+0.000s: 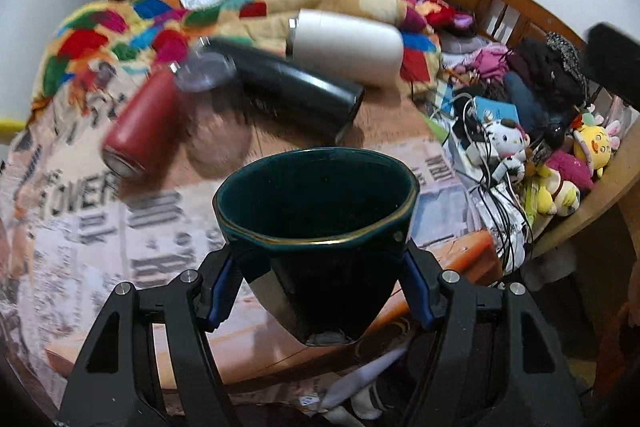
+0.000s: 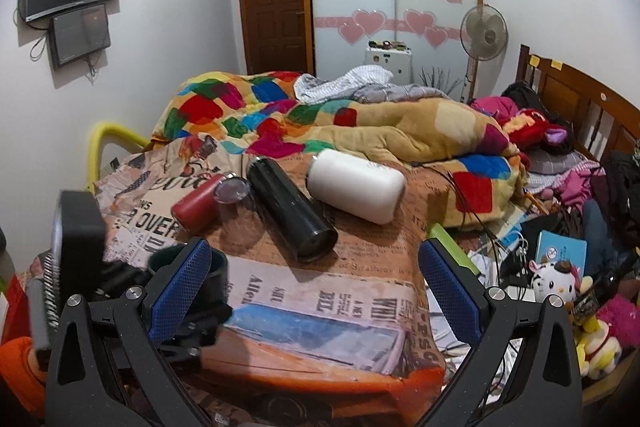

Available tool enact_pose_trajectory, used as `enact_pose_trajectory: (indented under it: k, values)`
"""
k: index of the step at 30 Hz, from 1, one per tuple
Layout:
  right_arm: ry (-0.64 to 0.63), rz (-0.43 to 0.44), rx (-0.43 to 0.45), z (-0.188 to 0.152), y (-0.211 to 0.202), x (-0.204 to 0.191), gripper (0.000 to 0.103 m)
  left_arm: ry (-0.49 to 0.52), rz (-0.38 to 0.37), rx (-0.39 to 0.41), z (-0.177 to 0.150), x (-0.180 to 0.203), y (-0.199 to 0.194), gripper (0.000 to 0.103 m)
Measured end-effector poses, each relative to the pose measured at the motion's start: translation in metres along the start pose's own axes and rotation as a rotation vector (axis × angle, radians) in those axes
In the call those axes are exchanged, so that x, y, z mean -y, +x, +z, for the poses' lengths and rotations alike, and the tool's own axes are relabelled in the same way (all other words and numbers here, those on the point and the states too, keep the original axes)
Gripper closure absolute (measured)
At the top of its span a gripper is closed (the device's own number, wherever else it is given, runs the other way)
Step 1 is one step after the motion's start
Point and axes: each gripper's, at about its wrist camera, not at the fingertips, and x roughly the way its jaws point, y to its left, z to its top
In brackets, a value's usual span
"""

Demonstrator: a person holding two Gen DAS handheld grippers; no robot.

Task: Flip cup upright
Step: 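Lift the dark green mug with the left gripper and rotate it, then lower the mug and open the left gripper, releasing it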

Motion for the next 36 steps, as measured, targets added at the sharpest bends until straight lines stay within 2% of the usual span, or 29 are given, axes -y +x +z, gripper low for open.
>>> enact_pose_trajectory:
  k: [3,6,13,24,30,36]
  values:
    - [0.007,-0.006,-0.026,-0.005,0.007,0.005,0.0,-0.04,-0.018,-0.046,0.0,-0.004,0.02,0.035]
    - [0.004,-0.012,-0.045,-0.008,0.012,0.007,0.0,-0.073,-0.032,-0.058,0.003,-0.01,0.031,0.035]
    - [0.011,-0.016,-0.09,-0.014,0.03,0.013,0.0,-0.052,-0.002,-0.039,0.017,-0.014,0.041,0.035]
    - [0.0,-0.018,-0.134,-0.017,0.046,0.006,0.0,-0.04,0.034,-0.071,0.017,-0.015,0.064,0.035]
    - [-0.003,-0.018,-0.139,-0.014,0.045,0.0,0.0,-0.008,0.045,-0.043,0.014,-0.015,0.04,0.033]
    - [0.011,0.022,-0.148,-0.01,0.048,-0.009,0.0,-0.046,0.083,0.063,0.008,-0.039,-0.015,0.03]
